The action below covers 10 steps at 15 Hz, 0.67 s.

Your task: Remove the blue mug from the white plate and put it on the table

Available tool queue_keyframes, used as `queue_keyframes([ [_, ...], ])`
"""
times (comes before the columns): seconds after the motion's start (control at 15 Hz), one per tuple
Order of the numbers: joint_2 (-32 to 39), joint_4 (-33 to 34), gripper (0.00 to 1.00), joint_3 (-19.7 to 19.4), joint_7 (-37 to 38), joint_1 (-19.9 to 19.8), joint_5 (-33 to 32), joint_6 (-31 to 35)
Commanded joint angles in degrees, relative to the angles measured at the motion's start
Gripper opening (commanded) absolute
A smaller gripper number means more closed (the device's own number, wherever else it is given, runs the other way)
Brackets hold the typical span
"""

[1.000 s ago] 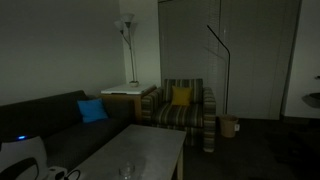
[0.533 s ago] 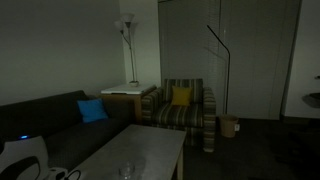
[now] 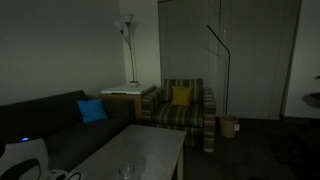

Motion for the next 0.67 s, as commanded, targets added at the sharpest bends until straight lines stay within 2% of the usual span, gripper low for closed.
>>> queue_keyframes([
  [0.0, -4.26, -4.77, 1.00, -0.51, -0.10, 0.04, -0.56, -0.23],
  [0.2, -6.81, -7.69, 1.00, 0.69, -1.25, -1.28, -0.17, -0.08],
  [0.6, -10.12, -11.63, 1.00, 0.58, 1.10, -2.21, -0.18, 0.60],
])
